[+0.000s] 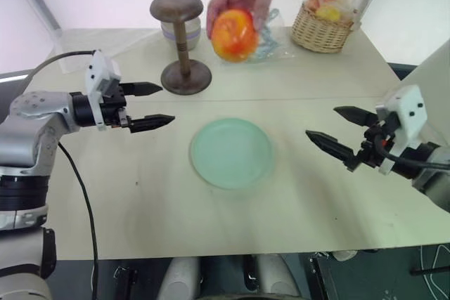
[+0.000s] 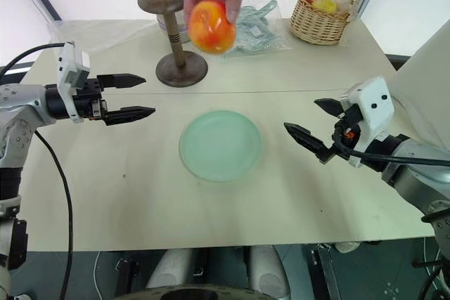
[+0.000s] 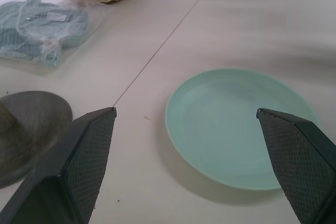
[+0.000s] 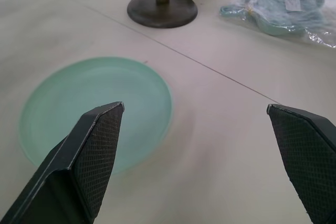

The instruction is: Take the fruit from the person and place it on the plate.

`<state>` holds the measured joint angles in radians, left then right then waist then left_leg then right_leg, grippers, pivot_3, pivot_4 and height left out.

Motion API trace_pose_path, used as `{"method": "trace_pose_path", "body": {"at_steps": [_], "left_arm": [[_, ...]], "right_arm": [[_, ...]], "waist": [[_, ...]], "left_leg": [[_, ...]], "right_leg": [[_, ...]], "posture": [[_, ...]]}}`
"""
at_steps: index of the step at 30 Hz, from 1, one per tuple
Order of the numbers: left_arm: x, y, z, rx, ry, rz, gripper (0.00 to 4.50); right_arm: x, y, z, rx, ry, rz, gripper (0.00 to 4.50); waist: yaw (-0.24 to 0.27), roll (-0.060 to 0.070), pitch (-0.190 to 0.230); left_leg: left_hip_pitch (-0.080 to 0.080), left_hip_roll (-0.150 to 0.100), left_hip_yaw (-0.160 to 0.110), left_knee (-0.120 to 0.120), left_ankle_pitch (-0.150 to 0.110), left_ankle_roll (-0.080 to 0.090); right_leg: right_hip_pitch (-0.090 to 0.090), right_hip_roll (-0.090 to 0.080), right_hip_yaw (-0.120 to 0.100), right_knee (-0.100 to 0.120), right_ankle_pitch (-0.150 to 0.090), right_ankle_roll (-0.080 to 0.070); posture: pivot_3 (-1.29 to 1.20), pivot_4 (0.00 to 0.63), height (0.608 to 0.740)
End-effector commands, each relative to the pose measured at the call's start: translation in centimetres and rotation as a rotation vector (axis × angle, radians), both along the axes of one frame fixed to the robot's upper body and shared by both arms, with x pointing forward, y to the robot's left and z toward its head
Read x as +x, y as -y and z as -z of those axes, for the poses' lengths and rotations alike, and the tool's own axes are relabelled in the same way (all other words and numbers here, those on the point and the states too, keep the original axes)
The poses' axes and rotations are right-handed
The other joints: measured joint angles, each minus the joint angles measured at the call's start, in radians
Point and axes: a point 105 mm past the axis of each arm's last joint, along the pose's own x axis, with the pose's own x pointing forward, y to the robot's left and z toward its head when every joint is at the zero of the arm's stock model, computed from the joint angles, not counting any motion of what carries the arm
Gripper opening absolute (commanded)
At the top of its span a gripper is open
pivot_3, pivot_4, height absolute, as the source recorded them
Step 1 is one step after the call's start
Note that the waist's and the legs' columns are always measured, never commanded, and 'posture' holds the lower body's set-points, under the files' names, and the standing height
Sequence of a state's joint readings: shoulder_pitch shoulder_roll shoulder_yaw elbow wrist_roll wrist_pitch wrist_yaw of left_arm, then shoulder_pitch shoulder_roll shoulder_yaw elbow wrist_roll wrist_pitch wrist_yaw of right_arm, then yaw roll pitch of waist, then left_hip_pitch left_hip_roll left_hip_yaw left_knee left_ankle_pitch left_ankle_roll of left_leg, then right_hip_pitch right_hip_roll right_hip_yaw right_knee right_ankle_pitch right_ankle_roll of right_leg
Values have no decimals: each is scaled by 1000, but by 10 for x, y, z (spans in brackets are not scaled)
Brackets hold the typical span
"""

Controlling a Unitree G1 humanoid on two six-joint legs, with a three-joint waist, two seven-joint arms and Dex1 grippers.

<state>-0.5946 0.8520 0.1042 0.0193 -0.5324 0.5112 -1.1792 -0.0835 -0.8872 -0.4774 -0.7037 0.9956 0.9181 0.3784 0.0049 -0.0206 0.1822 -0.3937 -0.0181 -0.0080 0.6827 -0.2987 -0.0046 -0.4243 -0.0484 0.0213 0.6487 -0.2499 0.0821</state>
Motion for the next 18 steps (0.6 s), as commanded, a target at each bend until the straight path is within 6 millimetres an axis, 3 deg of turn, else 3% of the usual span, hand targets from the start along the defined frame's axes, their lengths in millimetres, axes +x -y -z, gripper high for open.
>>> {"method": "trace_pose_path", "body": {"at_steps": [1, 7, 10, 13, 18], "left_arm": [[-1, 2, -17, 3, 80, 3, 4479], [2, 4, -18, 1, 94, -2, 4479], [2, 6, -18, 0, 96, 2, 4479], [3, 7, -18, 0, 97, 4, 4479], [2, 8, -19, 3, 100, 3, 4479]], "right_arm": [[-3, -7, -10, 18, 46, -19, 4500], [29, -12, -28, 446, 7, 122, 4500], [44, -21, -37, 721, -98, 153, 4500], [51, -45, -37, 823, -207, 111, 4500], [62, -58, -47, 907, -263, 93, 4500]], "waist": [[0, 0, 0], [-15, 0, 0], [-18, 0, 0], [-21, 0, 0], [-20, 1, 0]], "left_leg": [[0, 0, 0, 0, 0, 0], [0, 0, 0, 0, 0, 0], [0, 1, 0, 0, 0, -1], [0, 0, 0, -1, 0, -1], [-1, 0, 0, -1, 0, 0]], "right_leg": [[0, 0, 0, 0, 0, 0], [0, 0, 0, 0, 0, 0], [0, 0, 0, 1, 0, 0], [-1, -1, 1, 1, 0, 0], [-2, -1, 1, 0, 0, 0]], "posture": [[0, 150, 740], [0, 150, 740], [0, 150, 740], [0, 150, 740], [0, 150, 740]]}}
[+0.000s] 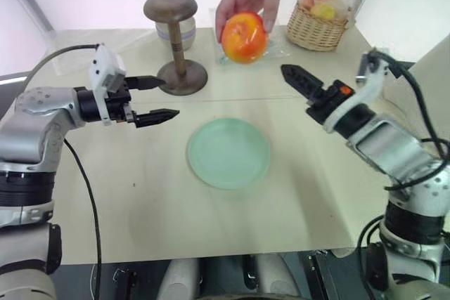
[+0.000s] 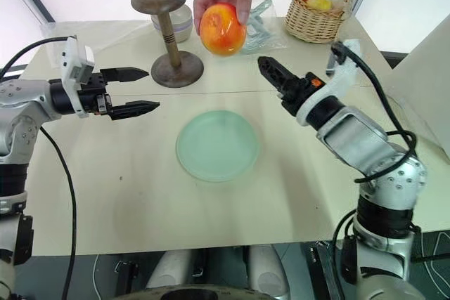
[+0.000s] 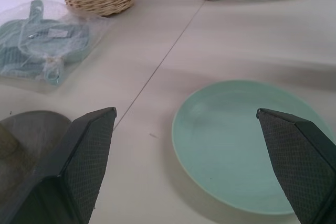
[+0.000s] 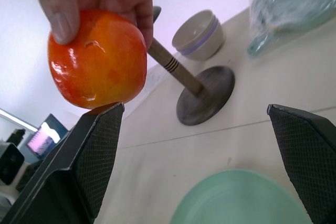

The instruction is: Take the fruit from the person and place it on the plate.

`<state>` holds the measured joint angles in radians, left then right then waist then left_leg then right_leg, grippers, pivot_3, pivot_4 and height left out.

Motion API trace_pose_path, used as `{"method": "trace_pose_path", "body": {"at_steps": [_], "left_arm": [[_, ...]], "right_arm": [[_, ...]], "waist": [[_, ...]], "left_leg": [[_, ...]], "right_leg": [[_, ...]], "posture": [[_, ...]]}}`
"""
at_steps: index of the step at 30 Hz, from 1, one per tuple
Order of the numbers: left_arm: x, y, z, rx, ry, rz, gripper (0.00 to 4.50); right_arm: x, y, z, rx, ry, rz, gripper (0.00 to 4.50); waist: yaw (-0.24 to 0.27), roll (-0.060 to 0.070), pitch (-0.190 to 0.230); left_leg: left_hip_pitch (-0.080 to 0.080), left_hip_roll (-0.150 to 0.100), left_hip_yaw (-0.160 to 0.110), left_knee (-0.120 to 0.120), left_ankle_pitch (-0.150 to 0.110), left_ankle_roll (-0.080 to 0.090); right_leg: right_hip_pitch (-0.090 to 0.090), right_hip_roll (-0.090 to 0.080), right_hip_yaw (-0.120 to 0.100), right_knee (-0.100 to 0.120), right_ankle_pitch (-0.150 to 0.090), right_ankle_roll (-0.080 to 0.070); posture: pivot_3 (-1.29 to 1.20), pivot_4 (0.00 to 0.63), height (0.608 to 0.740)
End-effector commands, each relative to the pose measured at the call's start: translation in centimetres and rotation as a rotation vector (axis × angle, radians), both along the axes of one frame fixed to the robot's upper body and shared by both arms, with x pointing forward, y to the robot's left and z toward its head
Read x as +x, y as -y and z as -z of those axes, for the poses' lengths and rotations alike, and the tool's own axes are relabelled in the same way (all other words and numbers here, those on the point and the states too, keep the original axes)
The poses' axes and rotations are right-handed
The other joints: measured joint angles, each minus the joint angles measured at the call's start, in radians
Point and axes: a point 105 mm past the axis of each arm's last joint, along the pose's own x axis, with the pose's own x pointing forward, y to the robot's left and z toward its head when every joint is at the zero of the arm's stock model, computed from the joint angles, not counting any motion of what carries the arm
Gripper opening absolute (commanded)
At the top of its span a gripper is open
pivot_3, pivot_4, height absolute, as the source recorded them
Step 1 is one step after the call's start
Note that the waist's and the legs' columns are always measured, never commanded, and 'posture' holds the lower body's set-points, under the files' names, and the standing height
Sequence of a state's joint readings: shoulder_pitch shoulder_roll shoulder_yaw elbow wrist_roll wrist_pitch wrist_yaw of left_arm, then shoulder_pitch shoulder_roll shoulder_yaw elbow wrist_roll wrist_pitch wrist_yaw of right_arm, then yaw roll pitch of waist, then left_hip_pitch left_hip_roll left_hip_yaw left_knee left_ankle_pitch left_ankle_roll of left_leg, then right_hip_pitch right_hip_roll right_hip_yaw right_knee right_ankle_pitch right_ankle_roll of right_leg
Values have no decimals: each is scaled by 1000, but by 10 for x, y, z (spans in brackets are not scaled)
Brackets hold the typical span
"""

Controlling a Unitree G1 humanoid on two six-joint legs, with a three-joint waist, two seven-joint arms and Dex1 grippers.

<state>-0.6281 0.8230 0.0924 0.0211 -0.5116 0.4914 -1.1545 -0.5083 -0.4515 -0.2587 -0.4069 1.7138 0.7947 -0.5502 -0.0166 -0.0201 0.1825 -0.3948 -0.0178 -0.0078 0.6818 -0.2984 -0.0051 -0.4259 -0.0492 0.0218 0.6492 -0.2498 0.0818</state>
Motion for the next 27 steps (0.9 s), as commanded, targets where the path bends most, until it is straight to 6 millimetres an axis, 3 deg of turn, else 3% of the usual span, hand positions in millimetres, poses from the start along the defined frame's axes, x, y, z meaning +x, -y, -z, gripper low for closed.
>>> {"method": "trace_pose_path", "body": {"at_steps": [1, 19, 27], "left_arm": [[-4, 0, -13, 8, 54, 3, 4479], [-7, 1, -12, 8, 56, -2, 4479], [-7, 2, -13, 4, 58, 1, 4479]], "right_arm": [[0, -5, -20, 39, 41, -19, 4500], [0, -42, -48, -63, 174, -137, 4500], [6, -48, -51, -89, 207, -160, 4500]], "waist": [[2, 0, 0], [-1, 0, 0], [-1, 0, 0]], "left_leg": [[0, 0, 0, 0, 0, 0], [-1, 0, 0, 0, 0, 0], [-1, 0, 0, 0, 0, 0]], "right_leg": [[0, 0, 0, 0, 0, 0], [-1, 0, 0, 0, 0, 0], [-1, -1, 0, 0, 0, 0]], "posture": [[0, 150, 740], [0, 150, 740], [0, 150, 740]]}}
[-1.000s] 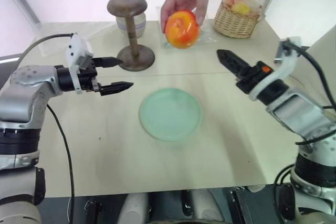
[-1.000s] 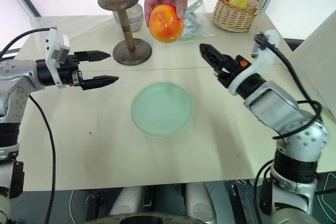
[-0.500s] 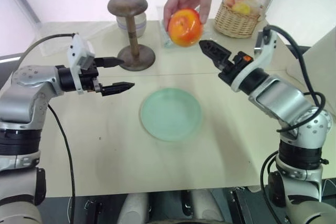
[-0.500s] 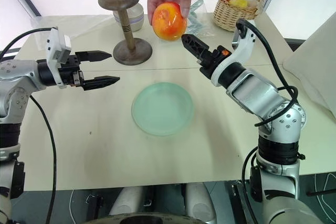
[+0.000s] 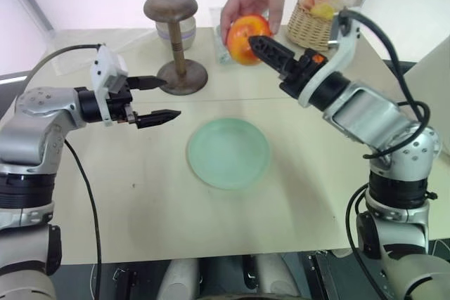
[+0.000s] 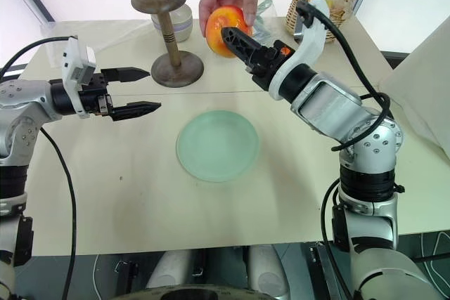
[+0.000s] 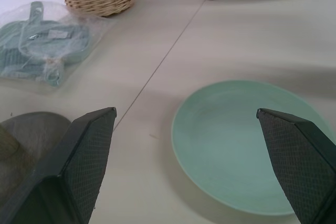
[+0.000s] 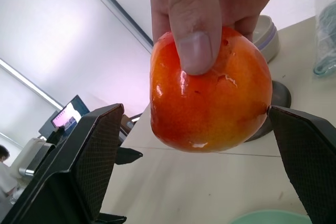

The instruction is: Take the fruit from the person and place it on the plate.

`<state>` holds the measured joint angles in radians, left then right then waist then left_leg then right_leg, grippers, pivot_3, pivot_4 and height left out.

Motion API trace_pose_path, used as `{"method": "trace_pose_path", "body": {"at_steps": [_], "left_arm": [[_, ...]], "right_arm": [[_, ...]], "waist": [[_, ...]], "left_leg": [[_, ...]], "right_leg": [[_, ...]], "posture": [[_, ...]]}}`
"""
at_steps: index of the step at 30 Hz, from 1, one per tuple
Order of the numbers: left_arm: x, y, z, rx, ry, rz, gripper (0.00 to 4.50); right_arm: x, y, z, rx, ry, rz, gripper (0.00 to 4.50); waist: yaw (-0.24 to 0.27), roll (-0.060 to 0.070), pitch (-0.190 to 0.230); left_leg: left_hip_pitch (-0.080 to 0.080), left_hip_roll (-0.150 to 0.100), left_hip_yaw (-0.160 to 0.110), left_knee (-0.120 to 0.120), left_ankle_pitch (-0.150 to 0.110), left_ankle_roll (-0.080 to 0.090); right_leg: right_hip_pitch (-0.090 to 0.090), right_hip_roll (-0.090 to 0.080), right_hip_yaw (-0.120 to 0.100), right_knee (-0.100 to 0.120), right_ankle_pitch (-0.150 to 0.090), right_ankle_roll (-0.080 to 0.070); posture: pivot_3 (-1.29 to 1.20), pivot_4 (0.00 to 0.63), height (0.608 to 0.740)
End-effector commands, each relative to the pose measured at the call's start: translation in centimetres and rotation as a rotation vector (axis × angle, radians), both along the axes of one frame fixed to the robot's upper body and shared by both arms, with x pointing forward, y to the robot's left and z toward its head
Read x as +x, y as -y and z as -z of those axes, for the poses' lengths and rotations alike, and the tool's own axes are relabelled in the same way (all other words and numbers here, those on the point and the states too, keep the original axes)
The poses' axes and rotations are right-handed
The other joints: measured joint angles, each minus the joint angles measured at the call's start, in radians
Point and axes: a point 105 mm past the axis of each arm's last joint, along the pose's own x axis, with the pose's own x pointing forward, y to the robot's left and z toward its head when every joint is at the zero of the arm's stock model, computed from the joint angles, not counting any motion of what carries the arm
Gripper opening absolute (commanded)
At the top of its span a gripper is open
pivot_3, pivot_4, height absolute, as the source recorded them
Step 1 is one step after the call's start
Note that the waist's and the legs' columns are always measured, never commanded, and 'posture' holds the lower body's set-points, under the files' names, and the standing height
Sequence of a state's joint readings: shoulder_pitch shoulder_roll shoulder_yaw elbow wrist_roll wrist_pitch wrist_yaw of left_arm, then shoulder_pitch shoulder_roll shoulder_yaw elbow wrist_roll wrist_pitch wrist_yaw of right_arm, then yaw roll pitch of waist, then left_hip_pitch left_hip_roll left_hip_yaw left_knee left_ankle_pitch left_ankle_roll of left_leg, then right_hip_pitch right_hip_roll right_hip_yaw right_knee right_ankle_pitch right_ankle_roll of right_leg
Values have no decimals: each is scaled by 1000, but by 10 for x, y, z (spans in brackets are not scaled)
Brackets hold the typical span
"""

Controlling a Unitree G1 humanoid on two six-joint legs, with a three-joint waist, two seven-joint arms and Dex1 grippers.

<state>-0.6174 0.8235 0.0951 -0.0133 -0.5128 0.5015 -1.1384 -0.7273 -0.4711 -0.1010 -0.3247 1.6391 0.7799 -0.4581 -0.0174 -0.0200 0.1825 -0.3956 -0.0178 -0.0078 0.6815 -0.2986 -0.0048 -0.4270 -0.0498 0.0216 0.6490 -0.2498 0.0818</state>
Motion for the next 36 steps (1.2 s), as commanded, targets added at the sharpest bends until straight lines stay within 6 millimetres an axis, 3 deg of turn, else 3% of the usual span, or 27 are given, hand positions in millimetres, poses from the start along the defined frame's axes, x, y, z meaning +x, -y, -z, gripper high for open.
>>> {"method": "trace_pose_path", "body": {"at_steps": [1, 20, 24, 36], "left_arm": [[-5, -1, -12, -4, 48, 3, 4479], [-11, -1, -13, -13, 44, -16, 4479], [-10, -1, -13, -15, 44, -17, 4500], [-8, 1, -12, -20, 40, -12, 4500]], "right_arm": [[-2, -4, -14, 2, 67, -26, 4500], [22, -2, -13, -33, 130, -30, 4500], [24, 0, -13, -34, 139, -21, 3183], [24, 8, -20, -36, 156, 12, 3105]], "waist": [[0, 0, 0], [0, 0, 0], [0, 0, 0], [1, 0, 0]], "left_leg": [[0, 0, 0, 0, 0, 0], [-3, 0, 0, 0, 0, 0], [-4, 0, 0, 0, 0, 0], [-11, 0, 0, 0, 0, 0]], "right_leg": [[0, 0, 0, 0, 0, 0], [-3, 0, 0, 0, 0, 0], [-4, -1, 0, 0, 0, 0], [-11, -1, 0, 0, 0, 0]], "posture": [[0, 150, 740], [0, 150, 740], [0, 150, 740], [0, 150, 740]]}}
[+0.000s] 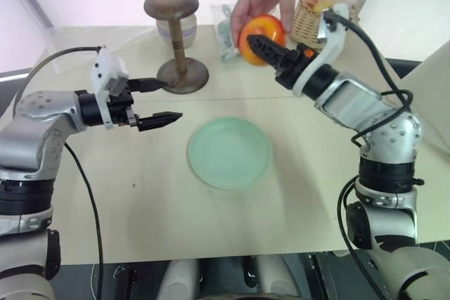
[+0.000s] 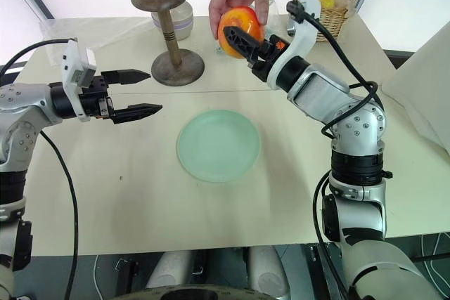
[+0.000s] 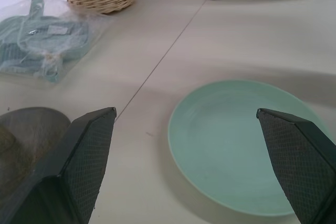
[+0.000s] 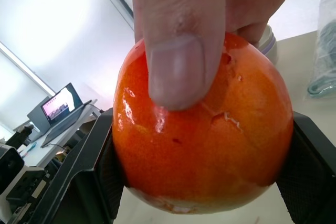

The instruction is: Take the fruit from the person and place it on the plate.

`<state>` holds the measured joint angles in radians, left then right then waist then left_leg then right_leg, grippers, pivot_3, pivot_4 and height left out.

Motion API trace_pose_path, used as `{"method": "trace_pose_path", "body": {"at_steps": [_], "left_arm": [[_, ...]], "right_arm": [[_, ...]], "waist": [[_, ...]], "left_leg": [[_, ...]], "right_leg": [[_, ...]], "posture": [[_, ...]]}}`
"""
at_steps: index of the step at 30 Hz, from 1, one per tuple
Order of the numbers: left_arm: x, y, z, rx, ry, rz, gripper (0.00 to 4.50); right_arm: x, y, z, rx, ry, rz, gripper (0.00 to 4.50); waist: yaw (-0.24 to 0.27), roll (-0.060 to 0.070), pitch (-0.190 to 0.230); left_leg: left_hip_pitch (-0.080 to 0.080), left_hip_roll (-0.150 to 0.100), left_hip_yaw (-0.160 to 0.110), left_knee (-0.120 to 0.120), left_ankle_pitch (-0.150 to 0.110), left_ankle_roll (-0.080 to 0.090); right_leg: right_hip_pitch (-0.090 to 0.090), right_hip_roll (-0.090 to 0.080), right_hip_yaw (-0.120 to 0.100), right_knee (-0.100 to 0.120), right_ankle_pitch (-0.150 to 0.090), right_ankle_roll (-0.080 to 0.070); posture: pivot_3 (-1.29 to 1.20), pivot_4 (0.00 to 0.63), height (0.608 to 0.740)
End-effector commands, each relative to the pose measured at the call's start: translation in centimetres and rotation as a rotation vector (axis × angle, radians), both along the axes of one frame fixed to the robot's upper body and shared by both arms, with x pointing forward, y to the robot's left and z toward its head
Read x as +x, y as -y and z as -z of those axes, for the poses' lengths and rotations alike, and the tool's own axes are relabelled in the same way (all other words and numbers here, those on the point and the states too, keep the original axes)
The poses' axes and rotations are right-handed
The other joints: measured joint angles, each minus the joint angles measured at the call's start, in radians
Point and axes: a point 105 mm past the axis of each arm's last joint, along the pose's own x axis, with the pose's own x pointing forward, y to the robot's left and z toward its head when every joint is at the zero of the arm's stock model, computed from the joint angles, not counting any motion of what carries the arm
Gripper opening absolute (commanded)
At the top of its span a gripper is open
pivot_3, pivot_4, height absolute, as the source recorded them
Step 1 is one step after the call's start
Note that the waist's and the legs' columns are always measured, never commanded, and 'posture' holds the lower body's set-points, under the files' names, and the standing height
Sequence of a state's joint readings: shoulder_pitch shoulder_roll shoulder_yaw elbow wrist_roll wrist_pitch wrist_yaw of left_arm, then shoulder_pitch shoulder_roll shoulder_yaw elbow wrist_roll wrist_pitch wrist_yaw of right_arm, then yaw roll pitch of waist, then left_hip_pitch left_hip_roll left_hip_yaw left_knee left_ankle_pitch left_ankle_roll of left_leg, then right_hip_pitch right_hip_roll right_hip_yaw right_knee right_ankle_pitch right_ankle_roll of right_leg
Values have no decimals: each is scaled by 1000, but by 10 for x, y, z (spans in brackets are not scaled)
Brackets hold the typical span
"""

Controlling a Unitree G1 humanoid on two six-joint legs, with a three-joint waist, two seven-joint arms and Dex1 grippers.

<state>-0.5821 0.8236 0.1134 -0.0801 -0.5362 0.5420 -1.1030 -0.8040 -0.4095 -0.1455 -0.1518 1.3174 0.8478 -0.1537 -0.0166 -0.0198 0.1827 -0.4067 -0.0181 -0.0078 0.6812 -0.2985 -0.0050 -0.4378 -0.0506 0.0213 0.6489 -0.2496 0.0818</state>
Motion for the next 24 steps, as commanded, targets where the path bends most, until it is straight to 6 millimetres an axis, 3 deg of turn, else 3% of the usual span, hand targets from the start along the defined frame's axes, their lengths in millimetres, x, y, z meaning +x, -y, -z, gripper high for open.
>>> {"method": "trace_pose_path", "body": {"at_steps": [1, 5, 8, 10, 13, 18, 24], "left_arm": [[-1, -2, -12, -10, 46, -3, 4500], [-1, -2, -12, -10, 46, -3, 4500], [-1, -2, -12, -10, 47, -2, 4500], [0, -2, -12, -10, 47, -1, 4500], [2, -2, -12, -9, 49, -1, 4500], [4, -2, -14, -7, 53, 4, 4500], [2, 1, -14, -5, 48, 20, 4500]], "right_arm": [[-6, 4, -20, 15, 66, 9, 3105], [-15, 3, -22, -54, 97, 10, 3105], [-29, -3, -11, -257, 157, -8, 3105], [-44, -11, 7, -435, 200, -70, 3105], [-59, -16, 33, -551, 201, -158, 3105], [-62, -13, 90, -789, 152, -202, 3105], [-67, -26, 119, -887, 194, -283, 3105]], "waist": [[0, 0, 0], [-1, 0, 0], [0, 0, 0], [3, 0, 0], [3, 0, 0], [2, 0, 0], [1, 0, 0]], "left_leg": [[-1, 0, 0, 0, 0, 0], [-1, 0, 0, 0, 0, 0], [-2, 0, 0, 0, 0, 0], [-2, 0, 0, 0, 0, 0], [-2, 0, 0, 0, 0, 0], [-2, 0, 0, 1, 0, 0], [-2, 0, 0, 1, 0, 0]], "right_leg": [[-1, 0, 0, 0, 0, 0], [-2, 0, 0, 0, 0, 0], [-2, 0, 0, 0, 0, 0], [-2, 0, 0, 0, 0, 0], [-2, 0, 0, -1, 0, 0], [-2, 1, -1, 0, 0, 0], [-2, 2, -1, 0, 0, 0]], "posture": [[0, 150, 740], [0, 150, 740], [0, 150, 740], [0, 150, 740], [0, 150, 740], [0, 150, 740], [0, 150, 740]]}}
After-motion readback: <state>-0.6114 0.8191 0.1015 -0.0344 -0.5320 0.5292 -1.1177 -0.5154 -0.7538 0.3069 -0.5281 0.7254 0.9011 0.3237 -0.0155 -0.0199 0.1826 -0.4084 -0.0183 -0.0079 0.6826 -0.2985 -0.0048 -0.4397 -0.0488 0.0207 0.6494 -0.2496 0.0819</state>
